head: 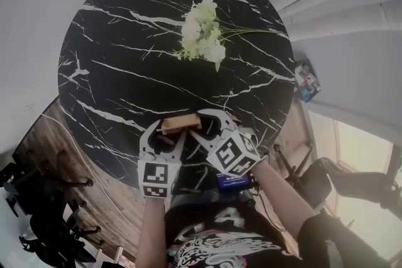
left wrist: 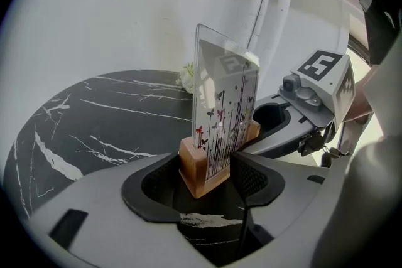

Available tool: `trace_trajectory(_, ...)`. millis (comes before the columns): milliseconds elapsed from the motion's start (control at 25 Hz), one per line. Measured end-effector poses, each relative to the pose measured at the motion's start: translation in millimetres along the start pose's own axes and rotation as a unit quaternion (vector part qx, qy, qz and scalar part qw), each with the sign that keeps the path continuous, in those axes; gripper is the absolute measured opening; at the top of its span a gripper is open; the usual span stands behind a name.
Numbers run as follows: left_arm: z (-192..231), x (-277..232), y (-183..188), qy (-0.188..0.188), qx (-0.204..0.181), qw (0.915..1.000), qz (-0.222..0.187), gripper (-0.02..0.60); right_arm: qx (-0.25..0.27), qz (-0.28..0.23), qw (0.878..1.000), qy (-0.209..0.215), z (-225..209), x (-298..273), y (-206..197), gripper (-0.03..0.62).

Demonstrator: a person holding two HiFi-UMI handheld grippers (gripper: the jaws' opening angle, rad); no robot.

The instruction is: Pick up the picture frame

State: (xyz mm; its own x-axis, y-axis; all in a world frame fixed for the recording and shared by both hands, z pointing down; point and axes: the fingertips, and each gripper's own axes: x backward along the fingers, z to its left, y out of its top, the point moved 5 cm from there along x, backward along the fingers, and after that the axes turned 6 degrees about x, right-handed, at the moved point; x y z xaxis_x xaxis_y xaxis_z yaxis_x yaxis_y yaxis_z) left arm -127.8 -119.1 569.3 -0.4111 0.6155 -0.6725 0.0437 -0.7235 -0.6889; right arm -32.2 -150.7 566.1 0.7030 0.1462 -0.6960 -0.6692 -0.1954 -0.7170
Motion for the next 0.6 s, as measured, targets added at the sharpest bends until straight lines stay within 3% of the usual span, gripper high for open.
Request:
trace_trajectory(160,0,1,1,-0.004,0.016,0.9998,0.009,0.253,-0.008,0.004,1.000,0.007,-1,1,1,0.178)
trace_trajectory(400,0,5,2,-0.034,0.072,0.9968,0.001,0.253,-0.045,-0.011,0.999,0.024,0,8,2,0.176)
trace_trajectory(600,-6,8,5,-0.044,0.082,0.9957,0.001,0.253,-0.047,-0.011,0.999,0.021,1,17,3,0.176)
